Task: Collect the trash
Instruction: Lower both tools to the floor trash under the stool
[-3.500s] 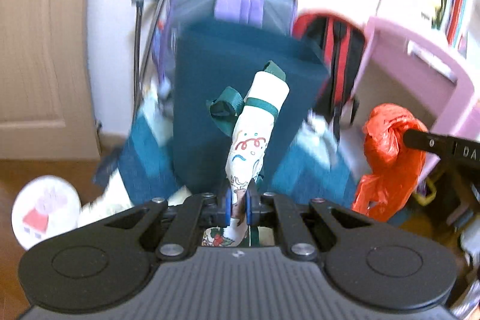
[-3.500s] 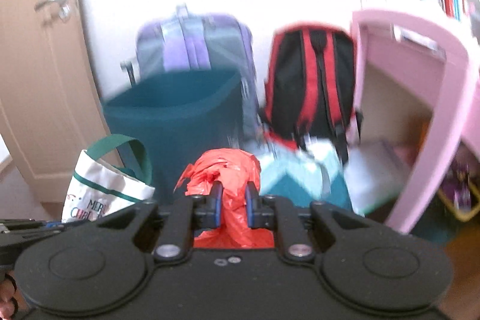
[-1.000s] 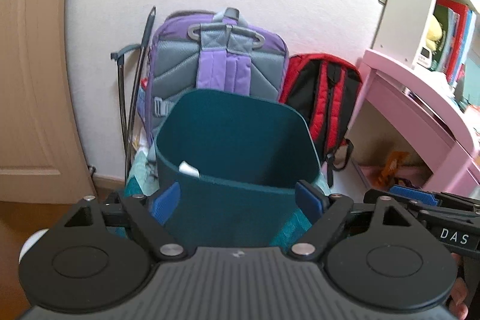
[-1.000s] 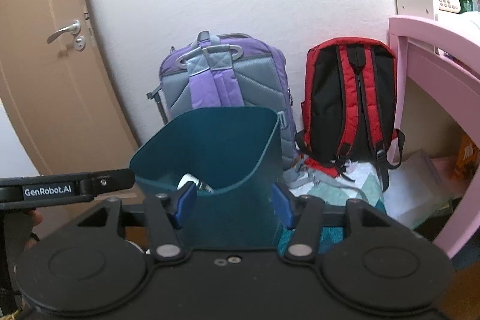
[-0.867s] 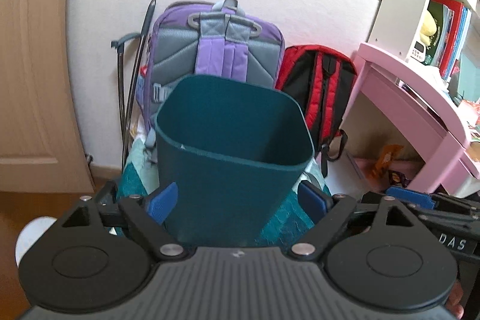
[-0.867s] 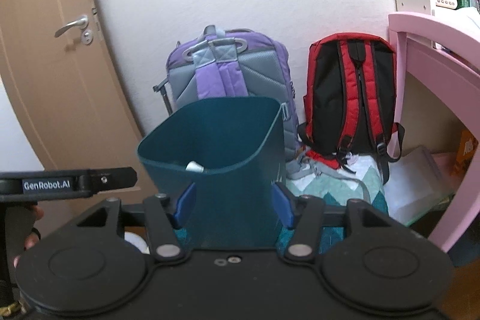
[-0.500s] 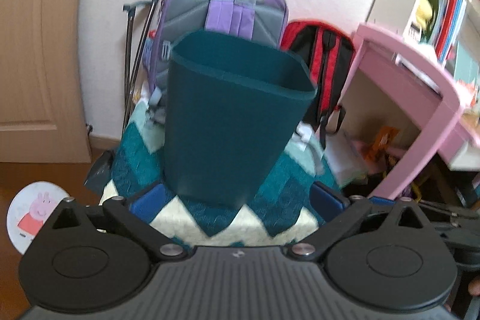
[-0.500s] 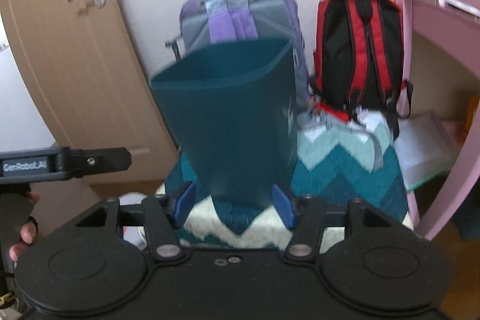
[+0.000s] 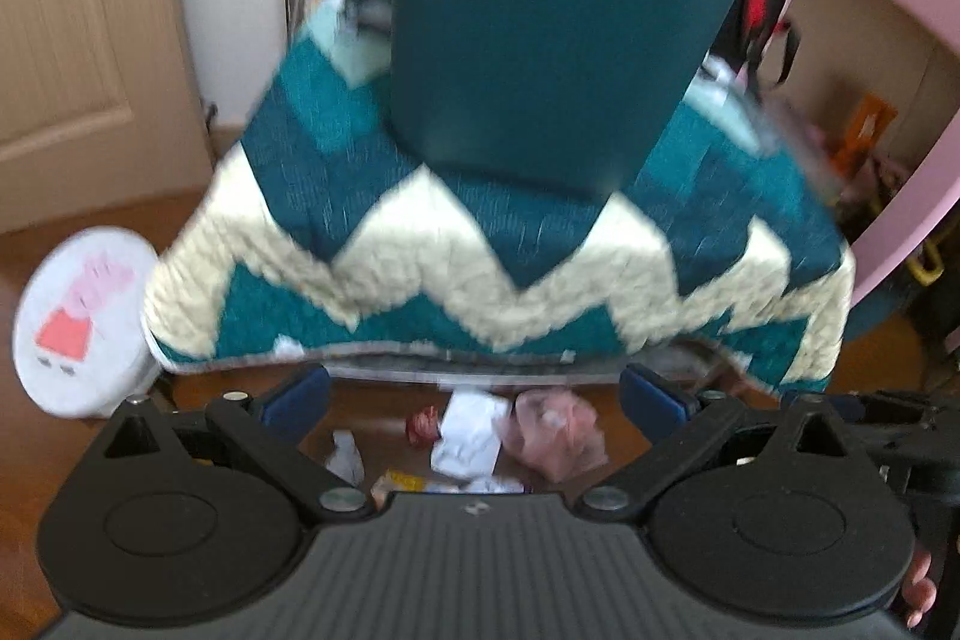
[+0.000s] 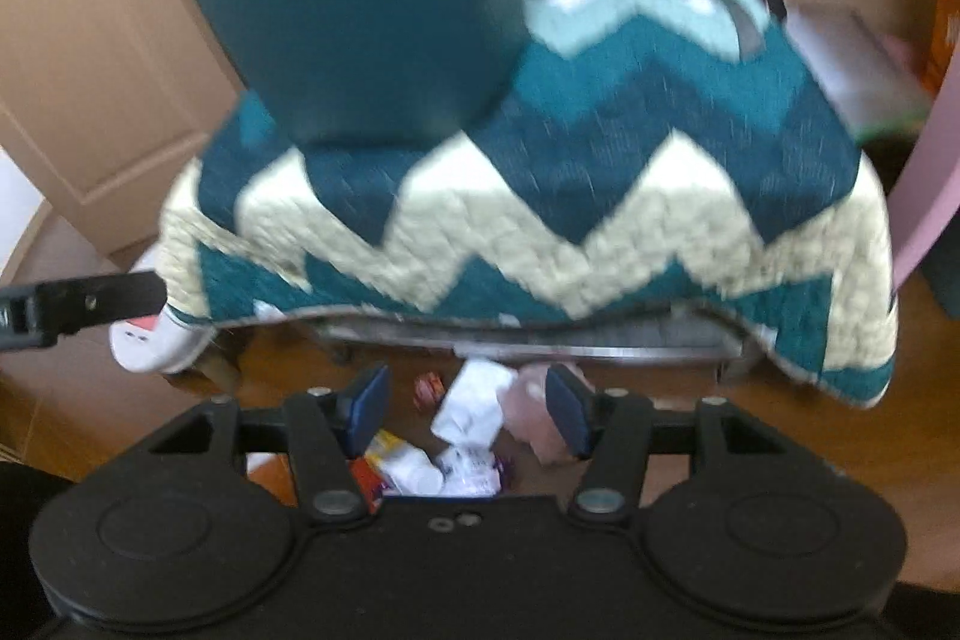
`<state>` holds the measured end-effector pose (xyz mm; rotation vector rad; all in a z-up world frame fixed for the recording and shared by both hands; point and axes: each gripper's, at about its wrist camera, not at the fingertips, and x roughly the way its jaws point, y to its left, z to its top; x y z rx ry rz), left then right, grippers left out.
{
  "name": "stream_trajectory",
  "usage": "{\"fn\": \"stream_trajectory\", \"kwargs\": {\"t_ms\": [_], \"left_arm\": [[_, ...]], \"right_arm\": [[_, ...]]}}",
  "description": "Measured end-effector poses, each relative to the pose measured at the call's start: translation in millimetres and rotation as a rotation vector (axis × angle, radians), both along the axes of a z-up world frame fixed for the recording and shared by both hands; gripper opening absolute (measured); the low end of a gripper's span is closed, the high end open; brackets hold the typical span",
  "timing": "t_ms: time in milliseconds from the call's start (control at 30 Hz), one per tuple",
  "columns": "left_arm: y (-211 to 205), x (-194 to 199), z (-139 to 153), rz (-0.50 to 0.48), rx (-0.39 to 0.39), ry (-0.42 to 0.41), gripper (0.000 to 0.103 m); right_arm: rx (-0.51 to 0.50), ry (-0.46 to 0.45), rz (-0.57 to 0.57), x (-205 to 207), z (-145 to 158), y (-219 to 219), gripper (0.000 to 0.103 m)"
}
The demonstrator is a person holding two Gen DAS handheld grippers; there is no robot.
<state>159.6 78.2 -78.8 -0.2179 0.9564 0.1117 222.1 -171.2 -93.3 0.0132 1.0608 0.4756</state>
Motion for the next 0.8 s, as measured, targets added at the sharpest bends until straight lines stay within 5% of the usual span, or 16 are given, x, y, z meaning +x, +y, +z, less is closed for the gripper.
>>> {"fn": "stream_trajectory", "kwargs": {"t_ms": [500,800], "left_arm": [[20.4,57.5,-168.6,0.206,-0.154,0.372,0.103],[38.0,84.5,-257.3,0.343,-0.207,0.546,0.102]], "right_arm": [[-0.098,0.216,-0.073,64.1,-146.6,19.6,0.057],[-0.168,0.249,-0.005,94.3,-215.9,35.2,0.057]]}}
